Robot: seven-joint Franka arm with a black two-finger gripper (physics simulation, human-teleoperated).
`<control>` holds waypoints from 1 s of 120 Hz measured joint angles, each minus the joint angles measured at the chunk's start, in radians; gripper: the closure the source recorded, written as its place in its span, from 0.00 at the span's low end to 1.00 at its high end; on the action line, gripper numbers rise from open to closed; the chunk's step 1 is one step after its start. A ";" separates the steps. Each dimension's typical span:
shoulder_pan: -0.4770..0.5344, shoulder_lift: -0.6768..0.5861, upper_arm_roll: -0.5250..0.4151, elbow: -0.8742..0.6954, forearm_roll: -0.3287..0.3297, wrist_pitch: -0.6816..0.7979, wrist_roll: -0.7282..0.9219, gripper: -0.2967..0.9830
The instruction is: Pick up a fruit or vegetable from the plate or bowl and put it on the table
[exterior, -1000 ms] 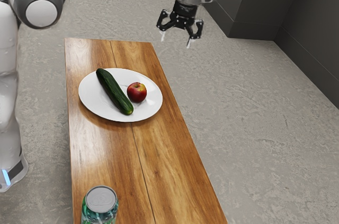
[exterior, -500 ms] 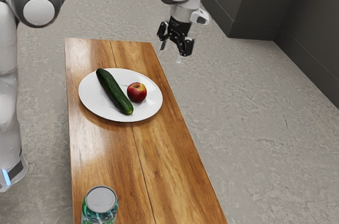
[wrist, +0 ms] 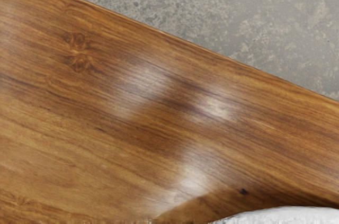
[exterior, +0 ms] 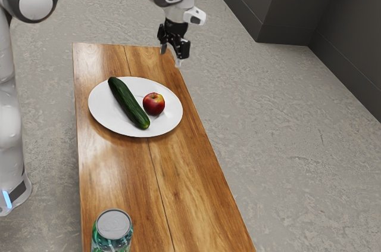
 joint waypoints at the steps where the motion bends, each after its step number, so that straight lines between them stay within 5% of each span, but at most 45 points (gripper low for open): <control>1: -0.002 -0.003 0.000 -0.002 -0.001 0.001 0.003 0.23; 31: -0.340 -0.031 0.016 -0.040 -0.027 0.017 0.079 0.23; 65: -0.259 -0.145 0.036 -0.248 -0.038 0.087 0.133 0.23; 120: -0.214 -0.157 0.038 -0.322 -0.038 0.193 0.177 0.23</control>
